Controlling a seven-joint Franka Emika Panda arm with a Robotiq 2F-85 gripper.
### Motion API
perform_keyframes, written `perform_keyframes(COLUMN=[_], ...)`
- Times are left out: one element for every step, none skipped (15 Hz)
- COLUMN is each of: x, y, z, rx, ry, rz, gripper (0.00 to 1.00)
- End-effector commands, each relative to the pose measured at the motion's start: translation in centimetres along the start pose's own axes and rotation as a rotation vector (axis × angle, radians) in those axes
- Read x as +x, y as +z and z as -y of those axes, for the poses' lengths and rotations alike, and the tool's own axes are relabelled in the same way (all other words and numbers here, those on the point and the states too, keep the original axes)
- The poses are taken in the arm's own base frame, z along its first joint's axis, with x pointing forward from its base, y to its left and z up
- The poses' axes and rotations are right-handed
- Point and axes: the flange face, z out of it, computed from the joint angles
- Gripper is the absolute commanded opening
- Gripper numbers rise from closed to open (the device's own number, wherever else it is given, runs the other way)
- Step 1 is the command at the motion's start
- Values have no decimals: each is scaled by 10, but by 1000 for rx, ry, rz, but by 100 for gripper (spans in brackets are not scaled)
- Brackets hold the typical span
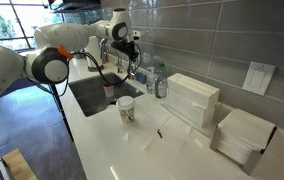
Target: Turn the faucet handle forward
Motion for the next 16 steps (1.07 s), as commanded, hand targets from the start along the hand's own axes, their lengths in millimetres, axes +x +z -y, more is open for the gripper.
perform_keyframes(x=[6, 7, 7, 7, 7, 6, 5, 4, 3, 2, 1, 0, -1, -2, -2, -2], y=[5, 9, 14, 18, 22, 26, 31, 35, 39, 42, 45, 47, 49, 52, 53, 55], z=[-2, -3, -4, -4, -4, -4, -5, -5, -4, -4, -4, -4, -4, -4, -5, -6], rx=[-9, -12, -10, -12, -13, -14, -14, -12, -13, -12, -11, -8, -2, -11, -12, -10], ry=[22, 25, 32, 36, 37, 37, 41, 43, 45, 46, 47, 47, 51, 50, 51, 54], rz=[-80, -94, -103, -115, -129, -139, -140, -140, -139, -135, -134, -132, -127, -121, -121, -124], gripper=[0, 0, 0, 0, 0, 0, 0, 0, 0, 0, 0, 0, 0, 0, 0, 0])
